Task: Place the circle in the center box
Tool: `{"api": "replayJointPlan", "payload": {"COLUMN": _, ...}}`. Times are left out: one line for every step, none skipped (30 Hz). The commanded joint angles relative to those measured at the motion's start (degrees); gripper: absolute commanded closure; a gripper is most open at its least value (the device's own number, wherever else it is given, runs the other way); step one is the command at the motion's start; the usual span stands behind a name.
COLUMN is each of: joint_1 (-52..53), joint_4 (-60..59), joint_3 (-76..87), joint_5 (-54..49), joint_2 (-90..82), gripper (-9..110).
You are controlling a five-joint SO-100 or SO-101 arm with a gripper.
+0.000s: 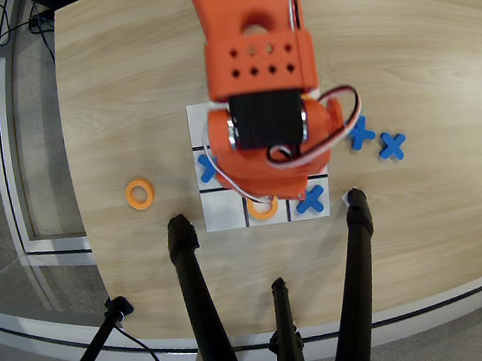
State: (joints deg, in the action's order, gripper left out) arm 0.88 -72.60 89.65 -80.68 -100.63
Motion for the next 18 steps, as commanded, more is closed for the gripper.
{"api": "replayJointPlan", "payload": {"joint_1": 1.0, "joint_4": -1.8, "joint_3": 3.5, "joint_5": -0.7, "joint_2": -9.3, "gripper": 95}}
{"api": "replayJointPlan", "payload": {"joint_1": 1.2, "joint_4": -1.8, "joint_3": 5.6, "joint_5": -0.7, "joint_2": -12.0, "gripper": 95}}
{"api": "replayJointPlan", "payload": {"joint_1": 1.5, "joint_4": -1.8, "joint_3": 7.7, "joint_5": -0.7, "joint_2": -14.7, "gripper": 95}}
{"api": "replayJointPlan", "payload": {"joint_1": 1.8, "joint_4": -1.8, "joint_3": 9.8, "joint_5": -0.7, "joint_2": -17.4, "gripper": 95}}
{"api": "replayJointPlan", "payload": {"joint_1": 2.0, "joint_4": -1.8, "joint_3": 11.9, "joint_5": -0.7, "joint_2": -20.0, "gripper": 95}}
{"api": "replayJointPlan", "payload": {"joint_1": 2.1, "joint_4": -1.7, "joint_3": 14.2, "joint_5": -0.7, "joint_2": -22.8, "gripper": 95}}
{"api": "replayJointPlan", "payload": {"joint_1": 2.3, "joint_4": -1.6, "joint_3": 16.4, "joint_5": -0.8, "joint_2": -25.4, "gripper": 94}}
{"api": "replayJointPlan", "payload": {"joint_1": 2.5, "joint_4": -1.7, "joint_3": 18.8, "joint_5": -1.6, "joint_2": -27.9, "gripper": 87}}
{"api": "replayJointPlan", "payload": {"joint_1": 2.6, "joint_4": -1.7, "joint_3": 21.4, "joint_5": -2.3, "joint_2": -30.7, "gripper": 86}}
{"api": "replayJointPlan", "payload": {"joint_1": 2.7, "joint_4": -1.1, "joint_3": 24.4, "joint_5": -2.6, "joint_2": -33.4, "gripper": 86}}
{"api": "replayJointPlan", "payload": {"joint_1": 2.8, "joint_4": -0.4, "joint_3": 27.2, "joint_5": -2.8, "joint_2": -35.9, "gripper": 86}}
{"api": "replayJointPlan", "payload": {"joint_1": 2.8, "joint_4": 0.6, "joint_3": 30.6, "joint_5": -3.0, "joint_2": -38.5, "gripper": 86}}
{"api": "replayJointPlan", "payload": {"joint_1": 2.9, "joint_4": 1.7, "joint_3": 34.1, "joint_5": -3.2, "joint_2": -41.2, "gripper": 86}}
{"api": "replayJointPlan", "payload": {"joint_1": 3.1, "joint_4": 2.9, "joint_3": 37.5, "joint_5": -3.3, "joint_2": -43.9, "gripper": 86}}
{"api": "replayJointPlan", "payload": {"joint_1": 3.3, "joint_4": 4.0, "joint_3": 41.0, "joint_5": -3.7, "joint_2": -46.8, "gripper": 86}}
{"api": "replayJointPlan", "payload": {"joint_1": 3.7, "joint_4": 4.6, "joint_3": 44.2, "joint_5": -4.1, "joint_2": -49.4, "gripper": 86}}
{"api": "replayJointPlan", "payload": {"joint_1": 4.0, "joint_4": 4.7, "joint_3": 47.0, "joint_5": -4.8, "joint_2": -51.6, "gripper": 86}}
{"api": "replayJointPlan", "payload": {"joint_1": 4.2, "joint_4": 4.7, "joint_3": 49.8, "joint_5": -5.2, "joint_2": -53.8, "gripper": 86}}
